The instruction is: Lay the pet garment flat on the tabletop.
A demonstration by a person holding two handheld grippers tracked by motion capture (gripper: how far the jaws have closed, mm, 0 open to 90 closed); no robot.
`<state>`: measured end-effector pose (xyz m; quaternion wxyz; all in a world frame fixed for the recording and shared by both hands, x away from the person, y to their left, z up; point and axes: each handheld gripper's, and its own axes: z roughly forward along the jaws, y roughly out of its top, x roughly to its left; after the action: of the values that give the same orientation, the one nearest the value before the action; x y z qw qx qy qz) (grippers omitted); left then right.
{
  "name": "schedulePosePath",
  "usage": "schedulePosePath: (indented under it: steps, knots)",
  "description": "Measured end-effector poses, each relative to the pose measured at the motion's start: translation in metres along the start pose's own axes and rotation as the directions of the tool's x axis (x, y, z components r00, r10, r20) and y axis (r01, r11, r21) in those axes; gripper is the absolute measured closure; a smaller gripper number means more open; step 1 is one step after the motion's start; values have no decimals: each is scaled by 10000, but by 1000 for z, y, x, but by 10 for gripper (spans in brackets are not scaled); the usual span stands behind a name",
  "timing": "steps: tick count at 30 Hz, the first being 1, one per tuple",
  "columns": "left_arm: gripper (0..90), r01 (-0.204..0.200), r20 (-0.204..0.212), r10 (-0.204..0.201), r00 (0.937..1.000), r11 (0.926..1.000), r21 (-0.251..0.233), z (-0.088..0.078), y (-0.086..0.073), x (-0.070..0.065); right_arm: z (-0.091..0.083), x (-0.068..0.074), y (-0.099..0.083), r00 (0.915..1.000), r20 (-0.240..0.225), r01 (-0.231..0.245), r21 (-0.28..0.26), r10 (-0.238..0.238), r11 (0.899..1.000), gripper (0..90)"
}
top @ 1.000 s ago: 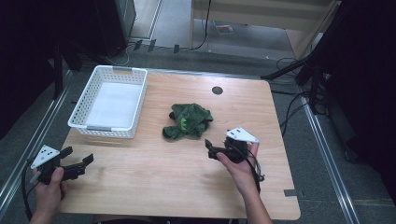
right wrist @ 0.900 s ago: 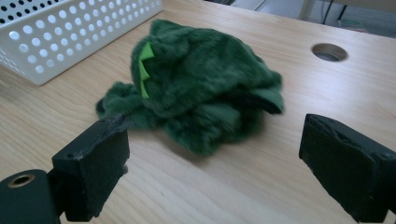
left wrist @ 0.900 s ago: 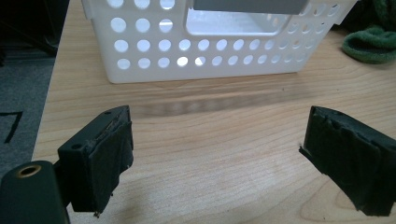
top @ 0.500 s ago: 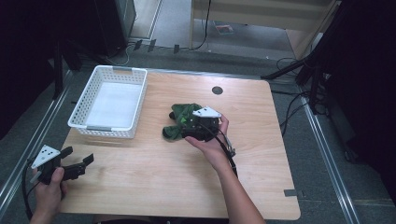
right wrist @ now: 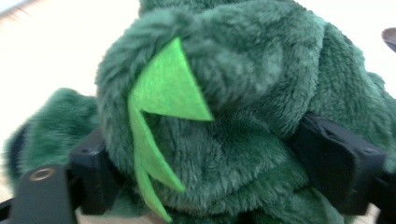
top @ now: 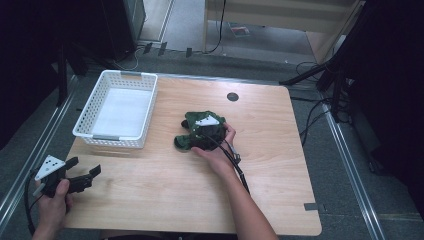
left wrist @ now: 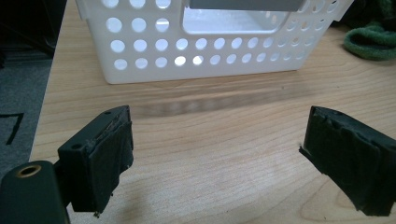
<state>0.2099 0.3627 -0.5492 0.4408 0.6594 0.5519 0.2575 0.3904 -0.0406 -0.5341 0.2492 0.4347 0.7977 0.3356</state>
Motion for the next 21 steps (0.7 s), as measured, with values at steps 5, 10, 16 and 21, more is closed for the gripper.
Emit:
schedulePosePath:
  steps: [5, 10, 16, 21]
  knots:
    - [88, 28, -24, -28, 10000, 10000, -22, 0, 0, 0, 5, 7, -8, 9940, 891, 622, 118, -630, 9980, 340]
    - [88, -33, -97, 32, 9999, 9999, -96, -2, 1, -1, -1, 1, -11, 9949, 930, 424, -482, -378, 9979, 704]
    - [88, -574, -262, 564, 9981, 9977, -355, -6, 14, -20, -28, -11, 0, 9977, 632, 316, -1414, -228, 9895, 770]
    - [88, -919, 412, 953, 9946, 9927, -782, -4, 38, -53, -67, -14, 13, 9996, 182, 240, -2105, -206, 9773, 769]
